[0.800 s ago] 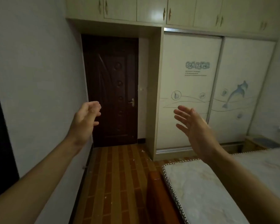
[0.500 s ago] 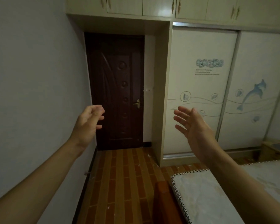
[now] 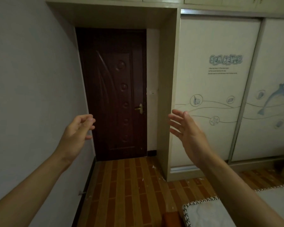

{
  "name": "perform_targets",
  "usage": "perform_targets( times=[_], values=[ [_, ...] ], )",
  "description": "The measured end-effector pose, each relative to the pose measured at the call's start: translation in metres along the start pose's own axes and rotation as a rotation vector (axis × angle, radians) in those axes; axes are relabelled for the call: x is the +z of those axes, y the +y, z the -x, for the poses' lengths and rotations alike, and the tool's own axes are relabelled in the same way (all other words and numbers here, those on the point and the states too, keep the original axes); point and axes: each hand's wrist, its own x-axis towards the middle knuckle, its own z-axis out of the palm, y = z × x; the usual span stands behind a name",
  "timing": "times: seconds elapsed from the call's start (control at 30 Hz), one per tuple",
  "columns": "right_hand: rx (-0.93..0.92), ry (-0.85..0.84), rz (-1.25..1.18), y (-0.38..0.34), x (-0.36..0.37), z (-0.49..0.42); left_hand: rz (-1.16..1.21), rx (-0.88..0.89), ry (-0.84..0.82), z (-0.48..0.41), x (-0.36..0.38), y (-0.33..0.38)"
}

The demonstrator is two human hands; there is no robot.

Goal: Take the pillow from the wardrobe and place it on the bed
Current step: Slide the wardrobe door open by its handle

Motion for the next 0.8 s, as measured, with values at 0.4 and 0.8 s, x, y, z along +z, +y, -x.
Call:
perform_targets(
  times=[0.4, 0.8],
  values=[
    [0.018, 0.048, 0.056, 0.11, 0.023, -0.161, 0.069, -0.002, -0.031, -0.154, 0.022, -0.131],
    [-0.036, 0.145, 0.123, 0.166, 0.064, -0.339, 0.172, 0.027, -0.096, -0.368, 0.033, -0.212]
  ],
)
